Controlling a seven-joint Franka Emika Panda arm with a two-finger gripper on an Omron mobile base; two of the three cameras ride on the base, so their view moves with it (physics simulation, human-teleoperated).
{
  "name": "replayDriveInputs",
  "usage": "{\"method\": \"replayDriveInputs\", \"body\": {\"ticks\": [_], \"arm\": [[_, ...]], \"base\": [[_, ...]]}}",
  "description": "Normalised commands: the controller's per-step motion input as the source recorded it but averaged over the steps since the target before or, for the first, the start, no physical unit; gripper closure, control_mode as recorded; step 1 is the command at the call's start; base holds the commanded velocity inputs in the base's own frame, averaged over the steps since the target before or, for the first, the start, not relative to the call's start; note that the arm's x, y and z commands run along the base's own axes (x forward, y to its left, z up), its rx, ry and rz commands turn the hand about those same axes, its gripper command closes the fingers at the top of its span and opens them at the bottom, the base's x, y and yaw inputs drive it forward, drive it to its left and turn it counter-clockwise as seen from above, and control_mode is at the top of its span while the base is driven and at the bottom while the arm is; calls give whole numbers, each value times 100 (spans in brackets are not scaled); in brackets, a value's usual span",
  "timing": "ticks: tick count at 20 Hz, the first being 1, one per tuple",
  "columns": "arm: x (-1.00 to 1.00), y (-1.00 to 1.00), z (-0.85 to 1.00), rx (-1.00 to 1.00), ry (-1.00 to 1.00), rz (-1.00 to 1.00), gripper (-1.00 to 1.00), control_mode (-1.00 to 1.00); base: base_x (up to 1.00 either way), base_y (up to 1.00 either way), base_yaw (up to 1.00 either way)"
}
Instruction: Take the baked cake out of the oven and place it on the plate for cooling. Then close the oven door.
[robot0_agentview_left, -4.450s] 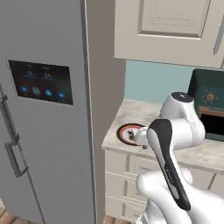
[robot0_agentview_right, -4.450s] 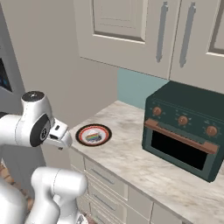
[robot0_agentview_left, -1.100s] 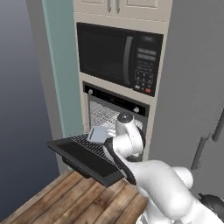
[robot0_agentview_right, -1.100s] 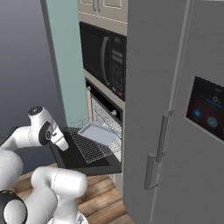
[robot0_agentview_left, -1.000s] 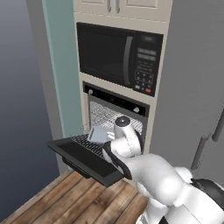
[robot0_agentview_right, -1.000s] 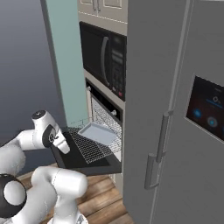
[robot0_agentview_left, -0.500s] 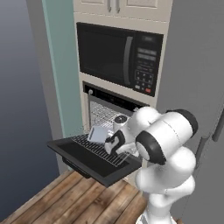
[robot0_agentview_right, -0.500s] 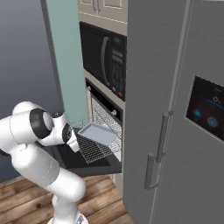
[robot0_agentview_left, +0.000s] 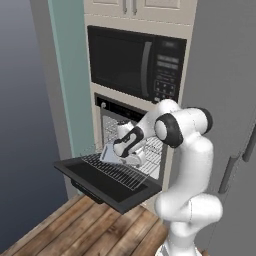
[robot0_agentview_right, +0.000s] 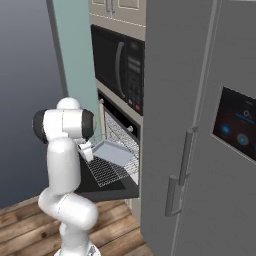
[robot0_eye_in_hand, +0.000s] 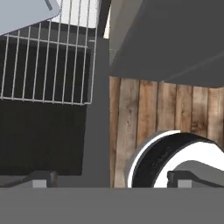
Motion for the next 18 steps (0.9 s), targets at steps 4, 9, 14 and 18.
{"method": "replayDriveInputs", "body": {"ticks": [4,9,14,18], "arm": [[26,37,-69,-12,0,0,-100,-100],[-13,9,-77,-1,-13,-2,-100,-100],[56,0,-46,0,-12,0,-100,-100],[53,-1,-44,4,-17,1,-100,-100]], "base": [[0,0,0],[0,0,0],[0,0,0],[0,0,0]]}}
